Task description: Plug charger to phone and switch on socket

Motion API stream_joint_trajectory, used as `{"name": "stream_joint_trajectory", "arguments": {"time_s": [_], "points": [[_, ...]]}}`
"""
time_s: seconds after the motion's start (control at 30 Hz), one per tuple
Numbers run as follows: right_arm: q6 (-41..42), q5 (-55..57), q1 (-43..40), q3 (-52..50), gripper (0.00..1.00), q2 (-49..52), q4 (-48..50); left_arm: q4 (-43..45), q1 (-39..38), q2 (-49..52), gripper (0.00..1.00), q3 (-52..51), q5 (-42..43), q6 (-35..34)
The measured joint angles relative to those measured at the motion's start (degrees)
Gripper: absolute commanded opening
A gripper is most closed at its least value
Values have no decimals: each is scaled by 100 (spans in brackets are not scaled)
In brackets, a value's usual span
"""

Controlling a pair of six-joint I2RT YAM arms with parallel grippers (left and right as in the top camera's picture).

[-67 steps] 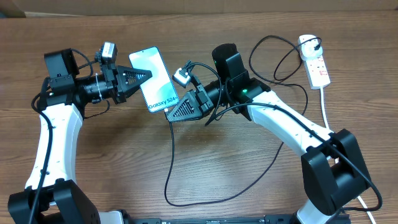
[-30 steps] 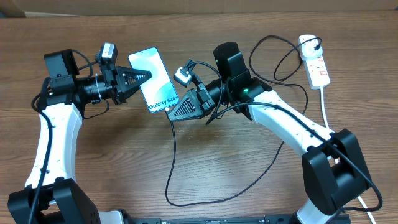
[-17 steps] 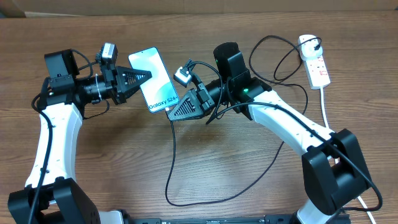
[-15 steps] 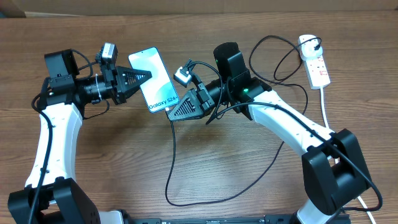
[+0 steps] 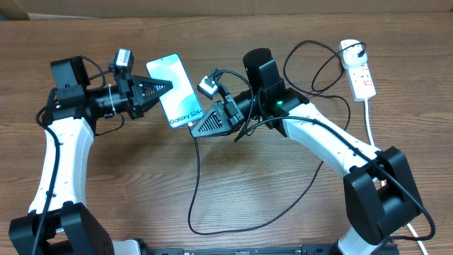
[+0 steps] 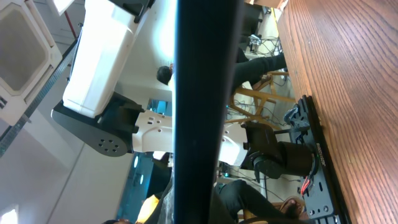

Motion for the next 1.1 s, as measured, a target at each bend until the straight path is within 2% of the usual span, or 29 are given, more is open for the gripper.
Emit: {"name": "stream_joint_trajectory", "arguments": {"time_s": [1.1], "points": [[90, -2, 39, 0, 4, 0, 2, -2, 0, 0, 4, 0, -2, 0]]}}
